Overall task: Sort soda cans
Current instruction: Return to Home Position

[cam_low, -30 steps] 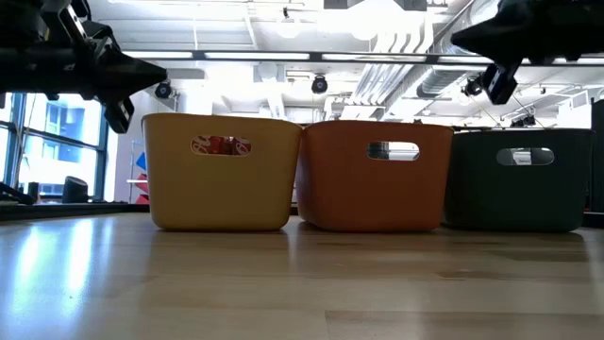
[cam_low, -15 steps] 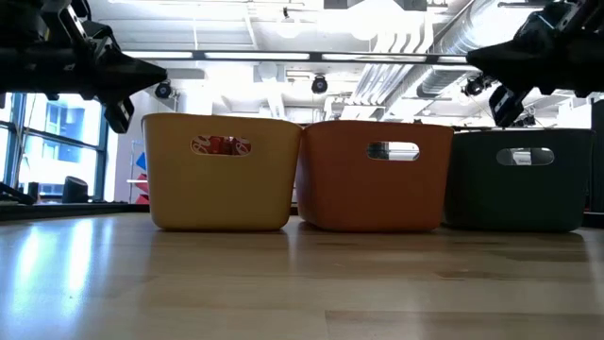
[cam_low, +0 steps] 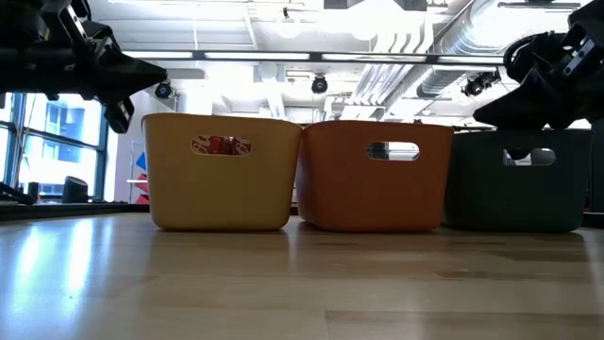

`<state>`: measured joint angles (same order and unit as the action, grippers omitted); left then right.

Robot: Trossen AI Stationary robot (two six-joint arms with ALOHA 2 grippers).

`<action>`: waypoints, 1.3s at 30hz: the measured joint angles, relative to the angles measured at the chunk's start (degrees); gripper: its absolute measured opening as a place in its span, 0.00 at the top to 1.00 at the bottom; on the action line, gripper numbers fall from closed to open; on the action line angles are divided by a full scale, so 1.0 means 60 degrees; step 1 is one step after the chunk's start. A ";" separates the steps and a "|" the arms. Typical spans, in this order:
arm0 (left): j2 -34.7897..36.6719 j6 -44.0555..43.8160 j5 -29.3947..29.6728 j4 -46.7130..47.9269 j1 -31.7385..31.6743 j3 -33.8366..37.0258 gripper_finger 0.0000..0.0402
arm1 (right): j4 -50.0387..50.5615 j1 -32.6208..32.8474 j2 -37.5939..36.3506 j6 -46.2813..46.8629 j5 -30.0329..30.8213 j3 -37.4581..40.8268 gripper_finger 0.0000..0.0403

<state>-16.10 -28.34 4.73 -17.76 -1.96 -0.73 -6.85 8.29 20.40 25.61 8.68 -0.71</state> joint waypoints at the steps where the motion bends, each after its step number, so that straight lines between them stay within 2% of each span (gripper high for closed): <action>1: 0.0000 0.0000 0.0000 -0.0002 0.0000 0.0000 1.00 | 0.0014 0.0000 0.0000 0.0000 -0.0010 0.0000 1.00; 8: 0.0000 0.0000 -0.0004 0.0000 0.0000 0.0000 1.00 | -0.0339 0.0000 0.0007 -0.0029 0.0001 0.0033 1.00; 14: 0.0225 0.0000 -0.0001 0.0055 0.0000 0.0000 1.00 | 0.0261 -0.0004 -0.0847 -0.0029 -0.0010 0.0033 1.00; 17: 0.0824 0.0000 0.0000 0.0279 0.0000 0.0000 1.00 | 0.0783 -0.0004 -0.1585 -0.0029 -0.0010 0.0033 1.00; 24: 0.2655 -0.0002 -0.0004 0.0768 0.0000 -0.0004 1.00 | 0.0807 -0.0002 -0.3362 -0.0027 -0.0064 0.0036 1.00; 28: 0.2649 0.0000 0.0000 0.0344 0.0000 -0.0004 1.00 | 0.0426 -0.0004 -0.3383 -0.0025 -0.0066 0.0036 1.00; 39: 0.2652 0.0000 -0.0003 0.0348 0.0040 -0.0006 1.00 | 0.0750 -0.0004 -0.3399 -0.0025 -0.0068 0.0036 1.00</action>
<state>-0.19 -28.34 4.71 -15.67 -1.72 -0.77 -2.35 8.27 0.01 25.45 8.27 -0.49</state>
